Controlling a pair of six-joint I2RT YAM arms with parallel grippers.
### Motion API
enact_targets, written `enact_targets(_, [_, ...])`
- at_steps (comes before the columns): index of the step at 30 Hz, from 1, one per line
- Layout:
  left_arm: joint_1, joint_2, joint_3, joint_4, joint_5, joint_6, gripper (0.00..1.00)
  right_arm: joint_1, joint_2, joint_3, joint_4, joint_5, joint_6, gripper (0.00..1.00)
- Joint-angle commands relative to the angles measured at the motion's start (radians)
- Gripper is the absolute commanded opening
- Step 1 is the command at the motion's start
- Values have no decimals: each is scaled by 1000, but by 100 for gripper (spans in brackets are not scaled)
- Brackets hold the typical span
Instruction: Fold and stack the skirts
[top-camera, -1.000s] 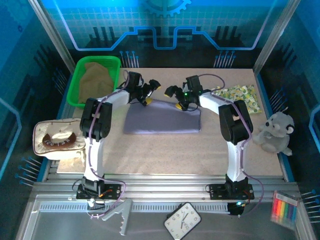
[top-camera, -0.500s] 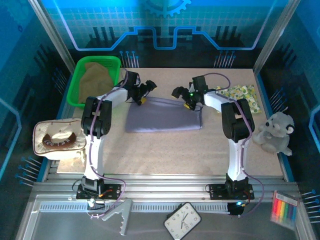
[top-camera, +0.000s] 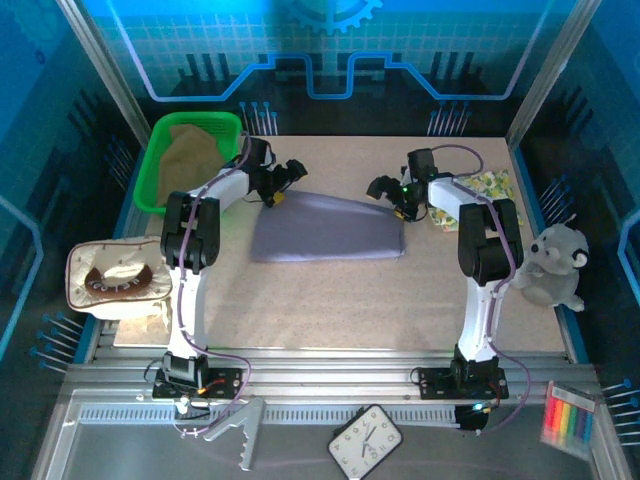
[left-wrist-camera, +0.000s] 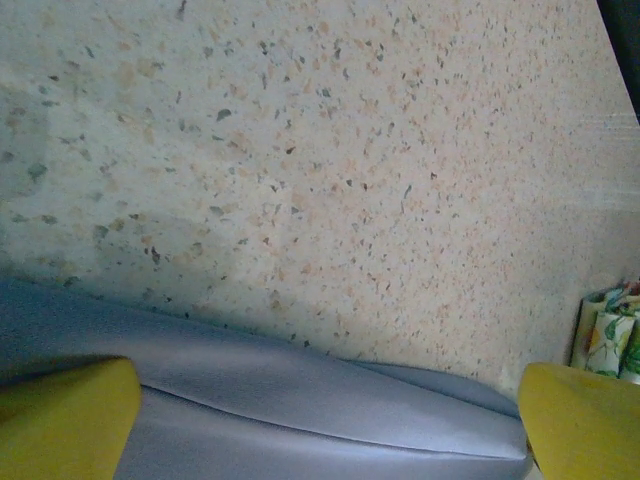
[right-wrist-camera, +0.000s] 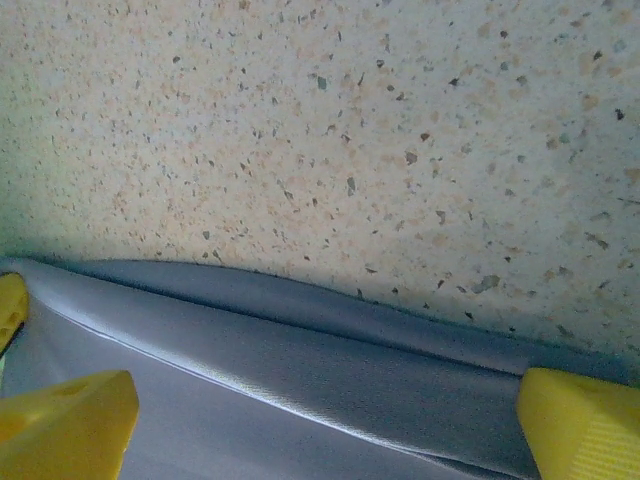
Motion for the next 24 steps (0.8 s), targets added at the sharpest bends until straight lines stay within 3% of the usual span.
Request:
enact_targets(1, [7,-11,13,-62,59,31,99,-6,-36,-2,-101,11,-38,99])
enact_targets(5, [1,-182,-86,-108,28,-35,99,26,-176,-34,-150,29,-33,99])
enact_targets(7, [-17,-296,-227,-34,28,-113,99,57,-242,-74,-165,33,-8,100])
enact_targets(10, [-66,-438,-419,77,48,-250,99,114,-304,-159,-98,-59,74,100])
enact_targets(13, [-118,-525,-600,292,95,-456,99,174,-330,-236,33,-118,209,100])
enact_targets(17, [-164,-566,-788,537,54,-691,99,228,-316,-283,173,-122,303,100])
enact_targets(20, [-161,-553,-875,558,-20,-720,99,241,-289,-314,185,-91,323,100])
enact_targets(24, [-125,-517,-908,493,-70,-660,99,223,-281,-395,182,-47,321,100])
